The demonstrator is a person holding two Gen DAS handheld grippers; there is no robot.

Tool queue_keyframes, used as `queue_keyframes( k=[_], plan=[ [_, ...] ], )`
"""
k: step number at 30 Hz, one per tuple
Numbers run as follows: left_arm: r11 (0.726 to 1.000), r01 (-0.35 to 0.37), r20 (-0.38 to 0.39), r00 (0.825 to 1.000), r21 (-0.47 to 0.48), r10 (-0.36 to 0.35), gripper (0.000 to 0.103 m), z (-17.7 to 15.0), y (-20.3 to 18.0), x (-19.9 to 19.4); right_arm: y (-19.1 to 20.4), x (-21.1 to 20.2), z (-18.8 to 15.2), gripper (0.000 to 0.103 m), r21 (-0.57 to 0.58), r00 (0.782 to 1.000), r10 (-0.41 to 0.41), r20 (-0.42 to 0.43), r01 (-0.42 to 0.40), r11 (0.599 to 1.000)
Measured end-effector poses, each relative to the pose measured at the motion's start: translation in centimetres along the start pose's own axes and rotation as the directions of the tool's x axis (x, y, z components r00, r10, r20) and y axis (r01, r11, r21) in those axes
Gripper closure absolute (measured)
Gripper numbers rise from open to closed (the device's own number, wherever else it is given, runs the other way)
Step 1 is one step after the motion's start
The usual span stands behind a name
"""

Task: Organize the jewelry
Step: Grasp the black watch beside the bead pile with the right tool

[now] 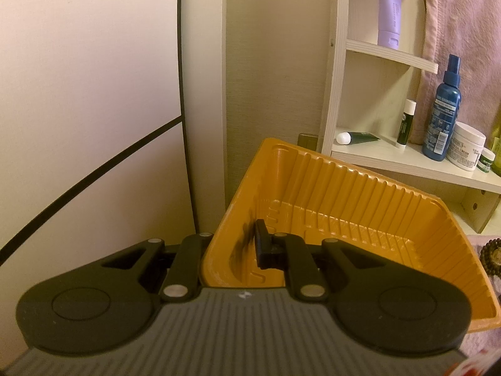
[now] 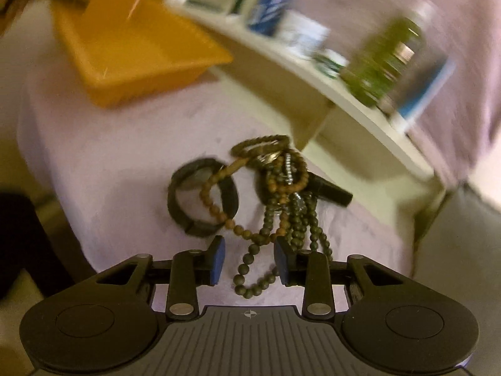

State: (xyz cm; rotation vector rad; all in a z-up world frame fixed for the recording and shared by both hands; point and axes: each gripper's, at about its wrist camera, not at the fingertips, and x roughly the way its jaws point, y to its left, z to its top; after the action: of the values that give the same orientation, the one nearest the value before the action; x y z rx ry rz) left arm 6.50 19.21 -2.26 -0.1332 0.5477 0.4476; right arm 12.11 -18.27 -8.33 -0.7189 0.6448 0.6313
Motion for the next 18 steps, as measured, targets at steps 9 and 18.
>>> queue_keyframes(
  k=[9, 18],
  plan=[
    [1.000, 0.001, -0.001, 1.000, 0.001, -0.001, 0.090, 0.0, 0.1, 0.0, -3.1, 0.0, -0.6, 0.089, 0.164, 0.997, -0.066, 0.047, 0.058, 0.985],
    [1.000, 0.003, -0.002, 1.000, -0.002, -0.003, 0.090, 0.1, 0.1, 0.1, -5.9, -0.5, -1.8, 0.083, 0.327, 0.997, 0.039, -0.067, -0.015, 0.945]
  ],
)
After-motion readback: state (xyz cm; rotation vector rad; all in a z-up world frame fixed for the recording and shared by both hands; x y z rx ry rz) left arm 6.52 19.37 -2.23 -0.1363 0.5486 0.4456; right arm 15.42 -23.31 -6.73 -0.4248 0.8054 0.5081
